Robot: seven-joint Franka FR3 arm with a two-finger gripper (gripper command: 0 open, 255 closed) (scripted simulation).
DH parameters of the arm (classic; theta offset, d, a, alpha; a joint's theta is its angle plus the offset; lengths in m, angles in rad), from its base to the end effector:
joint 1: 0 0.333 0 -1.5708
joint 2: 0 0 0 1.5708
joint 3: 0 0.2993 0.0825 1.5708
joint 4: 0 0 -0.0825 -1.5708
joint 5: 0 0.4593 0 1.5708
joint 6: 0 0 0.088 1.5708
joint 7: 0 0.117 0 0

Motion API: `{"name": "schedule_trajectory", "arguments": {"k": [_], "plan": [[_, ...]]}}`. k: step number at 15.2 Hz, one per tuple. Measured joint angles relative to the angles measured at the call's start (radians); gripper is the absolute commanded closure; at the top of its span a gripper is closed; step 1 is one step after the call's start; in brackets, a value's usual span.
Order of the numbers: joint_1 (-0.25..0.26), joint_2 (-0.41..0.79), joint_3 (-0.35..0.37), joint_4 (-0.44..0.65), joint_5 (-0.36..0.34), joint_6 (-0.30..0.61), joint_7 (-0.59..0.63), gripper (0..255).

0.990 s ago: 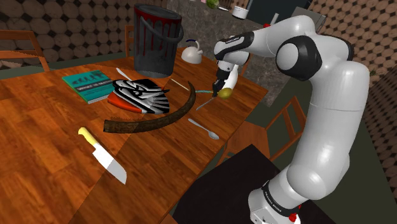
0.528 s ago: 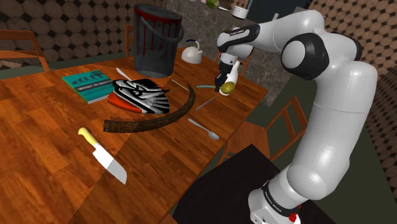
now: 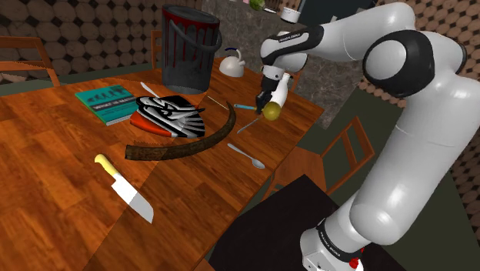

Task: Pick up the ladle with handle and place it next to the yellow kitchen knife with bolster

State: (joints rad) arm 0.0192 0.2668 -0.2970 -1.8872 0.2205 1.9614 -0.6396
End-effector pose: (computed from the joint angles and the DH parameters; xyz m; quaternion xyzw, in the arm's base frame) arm 0.6330 -0.1600 0.2919 -0.9858 -0.1300 0.0531 0.0918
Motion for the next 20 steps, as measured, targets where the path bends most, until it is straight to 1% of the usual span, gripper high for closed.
{"name": "schedule_trajectory", "arguments": {"k": [3,9,16,20], "plan": [[0.044,-0.082,0.018,-0.113,-0.015,0.043,0.058,255],[0.121,-0.213,0.070,-0.283,-0.029,0.108,0.185,255],[0.201,-0.345,0.151,-0.447,-0.025,0.167,0.337,255],[0.251,-0.393,0.209,-0.508,-0.006,0.199,0.431,255]]}}
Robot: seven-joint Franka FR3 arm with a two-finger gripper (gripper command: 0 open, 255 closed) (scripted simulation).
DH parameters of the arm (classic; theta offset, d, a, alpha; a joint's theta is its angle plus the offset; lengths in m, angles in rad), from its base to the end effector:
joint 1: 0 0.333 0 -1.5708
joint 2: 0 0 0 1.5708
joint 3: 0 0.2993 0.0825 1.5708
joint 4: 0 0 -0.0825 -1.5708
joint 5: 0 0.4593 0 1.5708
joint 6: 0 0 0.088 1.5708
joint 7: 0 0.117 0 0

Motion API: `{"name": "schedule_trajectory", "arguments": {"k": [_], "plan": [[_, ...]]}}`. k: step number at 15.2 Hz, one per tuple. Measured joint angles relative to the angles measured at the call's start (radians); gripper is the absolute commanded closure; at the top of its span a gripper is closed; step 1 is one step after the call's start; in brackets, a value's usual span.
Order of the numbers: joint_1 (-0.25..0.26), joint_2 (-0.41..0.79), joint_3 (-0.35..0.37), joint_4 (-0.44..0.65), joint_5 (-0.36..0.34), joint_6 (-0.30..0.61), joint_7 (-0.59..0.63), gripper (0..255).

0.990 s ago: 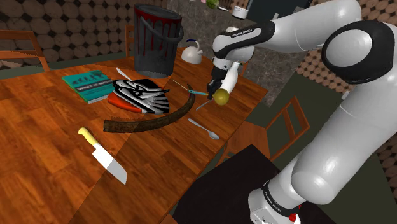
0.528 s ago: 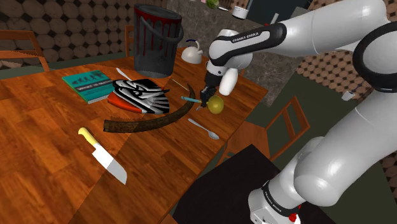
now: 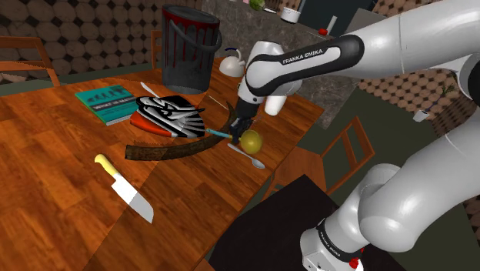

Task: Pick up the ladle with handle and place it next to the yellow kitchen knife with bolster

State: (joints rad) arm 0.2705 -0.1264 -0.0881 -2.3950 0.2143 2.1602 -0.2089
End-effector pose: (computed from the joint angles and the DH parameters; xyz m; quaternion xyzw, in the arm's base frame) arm 0.5138 0.1062 0.2833 -0.9857 -0.1306 0.0533 0.0917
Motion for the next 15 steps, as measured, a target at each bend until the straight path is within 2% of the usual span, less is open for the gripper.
{"name": "schedule_trajectory", "arguments": {"k": [8,15], "plan": [[0.101,-0.067,0.123,-0.078,0.051,0.049,0.185,255],[0.193,-0.061,0.239,-0.075,0.096,0.091,0.357,255]]}}
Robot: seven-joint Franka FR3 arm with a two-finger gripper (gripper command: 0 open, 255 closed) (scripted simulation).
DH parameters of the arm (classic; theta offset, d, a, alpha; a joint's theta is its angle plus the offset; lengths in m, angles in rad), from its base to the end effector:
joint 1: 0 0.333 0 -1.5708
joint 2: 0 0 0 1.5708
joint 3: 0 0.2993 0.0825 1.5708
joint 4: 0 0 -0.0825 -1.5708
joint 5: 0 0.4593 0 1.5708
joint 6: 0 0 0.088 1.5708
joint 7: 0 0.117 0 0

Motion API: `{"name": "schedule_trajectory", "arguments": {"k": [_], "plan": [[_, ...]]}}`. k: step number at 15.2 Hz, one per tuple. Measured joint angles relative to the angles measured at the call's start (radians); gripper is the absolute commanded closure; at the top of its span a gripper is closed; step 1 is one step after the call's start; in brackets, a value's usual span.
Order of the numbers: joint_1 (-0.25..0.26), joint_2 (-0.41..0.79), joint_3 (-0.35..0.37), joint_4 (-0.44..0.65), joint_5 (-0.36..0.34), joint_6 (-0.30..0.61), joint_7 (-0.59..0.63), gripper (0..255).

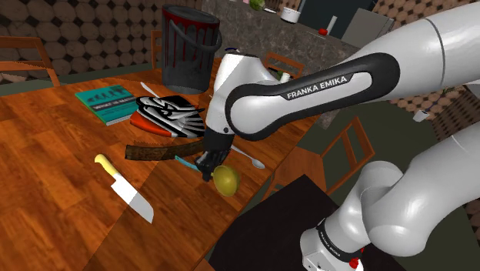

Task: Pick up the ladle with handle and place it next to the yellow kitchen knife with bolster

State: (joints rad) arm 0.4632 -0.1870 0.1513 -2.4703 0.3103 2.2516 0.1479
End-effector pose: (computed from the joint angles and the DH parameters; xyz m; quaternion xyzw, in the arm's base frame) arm 0.4138 0.3020 0.2848 -0.9858 -0.1307 0.0530 0.0914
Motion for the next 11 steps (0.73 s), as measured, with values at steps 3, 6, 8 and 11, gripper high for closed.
{"name": "schedule_trajectory", "arguments": {"k": [3,6,8,11], "plan": [[0.037,0.011,0.049,0.017,0.012,0.012,0.076,255],[0.071,0.045,0.096,0.046,0.016,0.035,0.153,255],[0.093,0.070,0.127,0.065,0.015,0.052,0.205,255],[0.128,0.111,0.174,0.111,0.004,0.066,0.295,255]]}}
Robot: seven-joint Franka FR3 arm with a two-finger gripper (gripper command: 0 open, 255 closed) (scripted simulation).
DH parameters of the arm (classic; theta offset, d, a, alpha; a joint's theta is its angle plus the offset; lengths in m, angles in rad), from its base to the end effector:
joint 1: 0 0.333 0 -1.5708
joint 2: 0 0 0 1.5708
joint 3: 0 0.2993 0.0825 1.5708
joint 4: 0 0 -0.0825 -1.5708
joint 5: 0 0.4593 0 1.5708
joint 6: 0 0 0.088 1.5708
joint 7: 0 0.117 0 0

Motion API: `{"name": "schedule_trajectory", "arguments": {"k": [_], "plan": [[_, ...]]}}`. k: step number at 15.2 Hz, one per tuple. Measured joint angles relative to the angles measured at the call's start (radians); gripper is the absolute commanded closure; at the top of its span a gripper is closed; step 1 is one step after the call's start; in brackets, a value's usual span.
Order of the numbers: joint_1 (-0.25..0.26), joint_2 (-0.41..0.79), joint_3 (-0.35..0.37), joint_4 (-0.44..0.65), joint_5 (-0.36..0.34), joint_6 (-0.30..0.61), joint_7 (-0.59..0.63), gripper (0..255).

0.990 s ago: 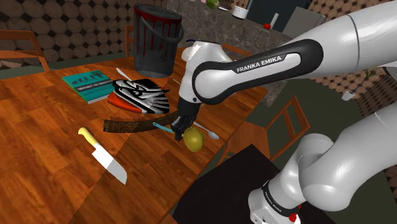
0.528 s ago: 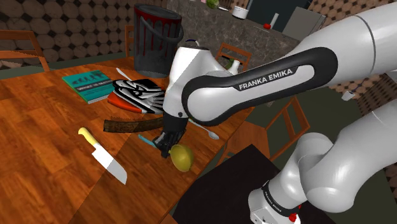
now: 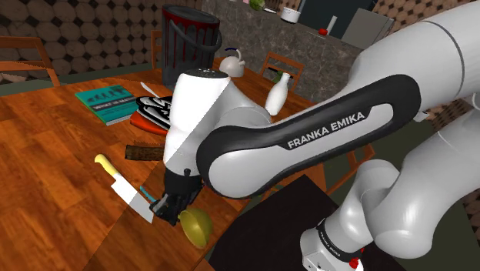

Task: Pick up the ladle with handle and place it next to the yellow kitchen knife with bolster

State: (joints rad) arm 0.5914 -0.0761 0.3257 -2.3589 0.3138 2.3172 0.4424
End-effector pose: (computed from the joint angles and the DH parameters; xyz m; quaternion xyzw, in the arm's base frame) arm 0.3317 0.4435 0.2848 -0.9858 -0.1309 0.0529 0.0914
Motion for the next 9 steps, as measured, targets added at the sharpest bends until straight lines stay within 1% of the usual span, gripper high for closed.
{"name": "schedule_trajectory", "arguments": {"k": [4,9], "plan": [[0.034,0.063,0.043,0.062,-0.028,0.018,0.096,255],[0.042,0.116,0.050,0.049,-0.039,0.085,0.105,255]]}}
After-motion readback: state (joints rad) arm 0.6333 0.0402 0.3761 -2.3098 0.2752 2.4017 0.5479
